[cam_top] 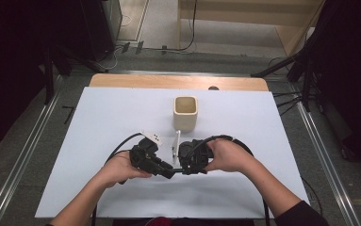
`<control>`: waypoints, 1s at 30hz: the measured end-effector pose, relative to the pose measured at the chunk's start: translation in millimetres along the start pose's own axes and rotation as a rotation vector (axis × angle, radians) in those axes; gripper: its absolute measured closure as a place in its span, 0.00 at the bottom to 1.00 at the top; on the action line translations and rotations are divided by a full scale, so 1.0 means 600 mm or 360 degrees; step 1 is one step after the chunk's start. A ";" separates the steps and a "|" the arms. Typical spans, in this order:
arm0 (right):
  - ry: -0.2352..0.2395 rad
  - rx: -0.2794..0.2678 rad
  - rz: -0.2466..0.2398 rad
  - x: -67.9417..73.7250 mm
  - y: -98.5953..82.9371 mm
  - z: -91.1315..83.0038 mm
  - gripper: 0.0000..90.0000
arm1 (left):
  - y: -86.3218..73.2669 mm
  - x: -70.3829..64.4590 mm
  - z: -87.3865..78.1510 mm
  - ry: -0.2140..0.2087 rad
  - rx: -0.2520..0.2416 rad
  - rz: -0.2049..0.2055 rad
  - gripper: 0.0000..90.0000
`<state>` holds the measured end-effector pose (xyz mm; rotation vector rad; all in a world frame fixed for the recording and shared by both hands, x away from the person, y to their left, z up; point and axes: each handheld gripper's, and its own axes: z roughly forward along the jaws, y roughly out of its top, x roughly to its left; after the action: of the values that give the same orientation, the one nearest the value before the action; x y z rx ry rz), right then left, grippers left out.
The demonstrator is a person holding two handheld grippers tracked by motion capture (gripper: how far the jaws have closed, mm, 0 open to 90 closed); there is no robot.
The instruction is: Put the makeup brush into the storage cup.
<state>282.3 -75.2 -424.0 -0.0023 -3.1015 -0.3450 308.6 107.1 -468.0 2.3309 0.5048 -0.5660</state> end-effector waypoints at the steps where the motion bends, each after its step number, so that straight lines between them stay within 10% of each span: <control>1: 0.0001 0.0002 -0.0005 0.000 0.000 0.000 0.88 | 0.000 0.001 0.001 -0.0006 0.0003 -0.0004 0.74; 20: 0.0021 -0.0015 -0.0049 -0.002 0.000 0.005 0.87 | 0.000 0.010 0.006 -0.0150 -0.0008 -0.0037 0.88; 30: 0.0012 -0.0216 0.0155 -0.014 -0.023 -0.005 0.35 | -0.002 0.013 -0.002 -0.0130 -0.0083 -0.0083 0.88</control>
<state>290.9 -89.1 -424.3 -0.1528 -3.0498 -0.5493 314.8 110.1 -472.1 2.2410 0.5371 -0.6617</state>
